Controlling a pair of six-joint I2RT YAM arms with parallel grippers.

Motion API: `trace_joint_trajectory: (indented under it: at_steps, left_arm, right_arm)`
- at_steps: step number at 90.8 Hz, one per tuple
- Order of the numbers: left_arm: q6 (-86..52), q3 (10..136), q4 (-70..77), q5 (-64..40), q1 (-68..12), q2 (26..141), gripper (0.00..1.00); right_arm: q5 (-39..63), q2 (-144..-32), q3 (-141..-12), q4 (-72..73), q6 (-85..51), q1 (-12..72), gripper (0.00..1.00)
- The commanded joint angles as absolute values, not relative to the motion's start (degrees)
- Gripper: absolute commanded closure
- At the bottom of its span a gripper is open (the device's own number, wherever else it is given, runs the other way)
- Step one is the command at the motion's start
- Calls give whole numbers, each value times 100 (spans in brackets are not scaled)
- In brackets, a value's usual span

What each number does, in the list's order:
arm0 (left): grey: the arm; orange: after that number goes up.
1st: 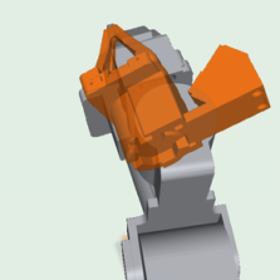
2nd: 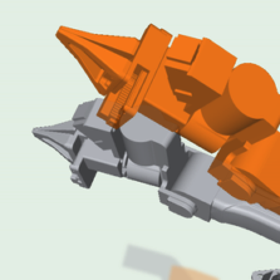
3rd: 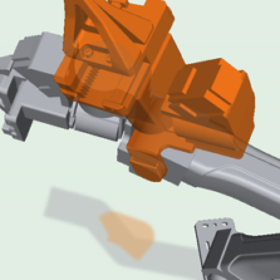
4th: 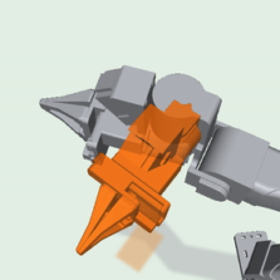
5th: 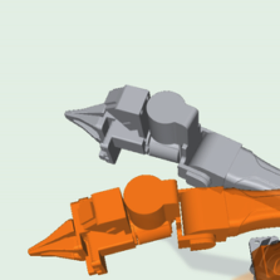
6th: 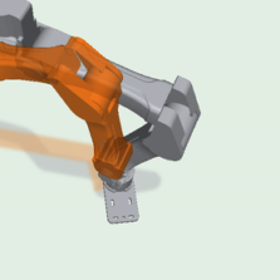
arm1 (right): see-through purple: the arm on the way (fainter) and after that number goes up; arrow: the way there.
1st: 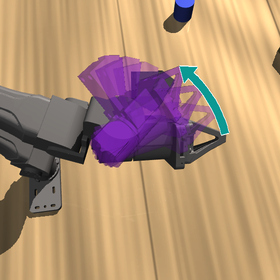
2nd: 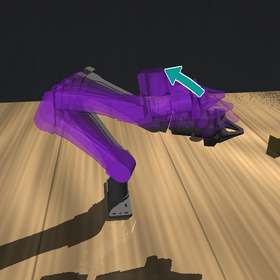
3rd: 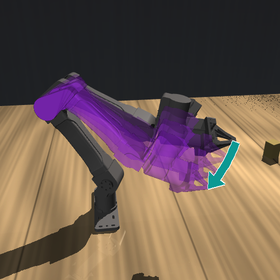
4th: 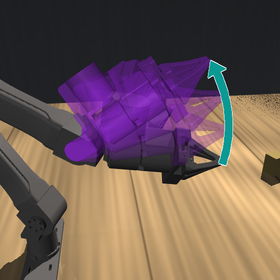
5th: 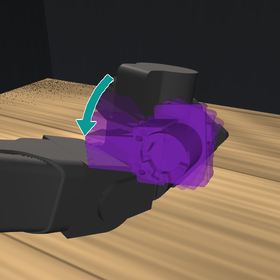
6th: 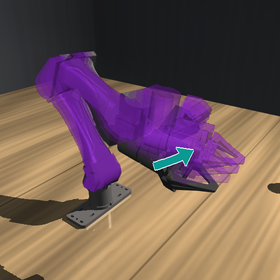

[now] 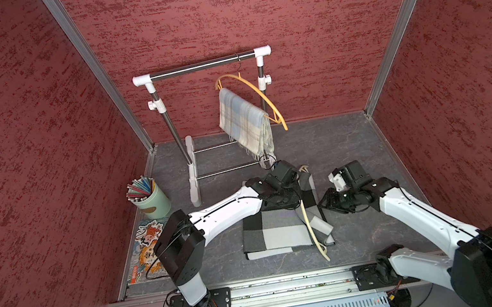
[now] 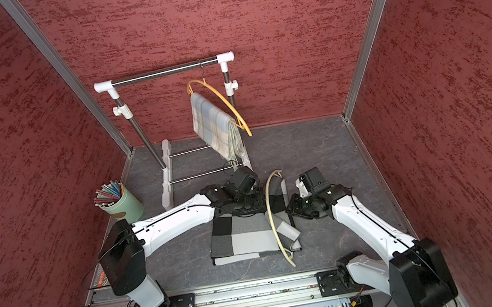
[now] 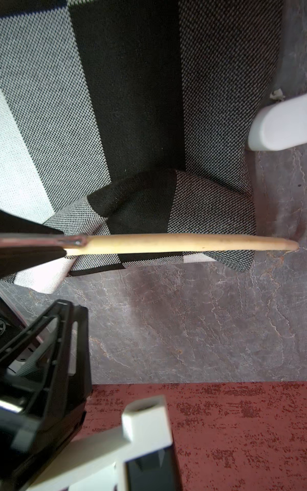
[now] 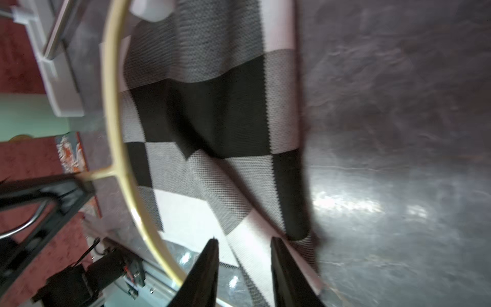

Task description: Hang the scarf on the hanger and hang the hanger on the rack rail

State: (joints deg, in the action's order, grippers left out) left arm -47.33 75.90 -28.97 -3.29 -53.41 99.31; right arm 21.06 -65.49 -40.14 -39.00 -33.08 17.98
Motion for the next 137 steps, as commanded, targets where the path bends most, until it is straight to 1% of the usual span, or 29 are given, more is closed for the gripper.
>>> trace_joint_trajectory:
  at_steps: [1,7,10,21,28,36,39,50,61,66,69,72,76,83,88,97,101,108,124,137]
  left_arm:
    - [-4750,7444,-3157,-266,-5431,9938,100]
    - [-4753,7443,-3130,-279,-5436,9964,100]
    - [-4766,7451,-3114,-293,-5439,9981,100]
    - [-4776,7479,-3072,-288,-5467,10024,100]
    - [-4792,7470,-3027,-287,-5470,10043,100]
    - [-4796,7495,-3019,-289,-5494,10067,100]
    - [-4794,7511,-3023,-276,-5501,10075,100]
    - [-4779,7540,-3032,-294,-5506,10077,100]
    - [-4781,7579,-3041,-311,-5519,10092,100]
    - [-4781,7599,-3062,-313,-5525,10098,100]
    - [-4781,7629,-3100,-316,-5534,10086,100]
    - [-4777,7648,-3127,-304,-5555,10078,100]
    - [-4781,7666,-3157,-276,-5568,10054,100]
    - [-4809,7687,-3213,-244,-5588,10017,100]
    - [-4867,7688,-3249,-230,-5591,9988,100]
    - [-4957,7715,-3307,-237,-5613,9951,100]
    - [-4989,7745,-3380,-202,-5635,9955,100]
    - [-5050,7787,-3468,-159,-5659,9979,100]
    - [-5154,7867,-3497,-164,-5709,10049,100]
    - [-5154,8000,-3568,-163,-5742,10134,100]
  right_arm:
    - [1801,-6895,-3831,-4156,-3104,1777,52]
    - [2344,-7060,-3710,-3920,-3028,1780,47]
    - [2795,-7095,-3621,-3784,-3017,1787,44]
    - [4138,-7175,-3383,-3293,-3148,1796,44]
    - [4714,-7271,-3366,-3060,-3246,1841,49]
    - [5072,-7162,-3447,-2864,-3461,1993,59]
    - [5169,-7093,-3478,-2766,-3550,2070,62]
    - [5488,-7051,-3359,-2024,-4213,2228,64]
    - [5778,-7414,-3010,-936,-4952,2279,66]
    - [5778,-7510,-3045,-866,-4963,2281,66]
    - [5712,-7514,-3129,-911,-4915,2269,63]
    - [5570,-7515,-3264,-1108,-4767,2266,58]
    - [5181,-7511,-3560,-1618,-4473,2224,54]
    - [4418,-7542,-4008,-2186,-4191,2113,53]
    - [4172,-7612,-4161,-2149,-4283,1901,57]
    - [4056,-7908,-4228,-1707,-4726,1391,75]
    - [3948,-8117,-4251,-1479,-4867,1237,86]
    - [3772,-8567,-4421,-1206,-5026,1066,100]
    - [3588,-9619,-4927,-605,-5332,1051,100]
    - [4045,-10599,-5383,-240,-5411,1133,100]
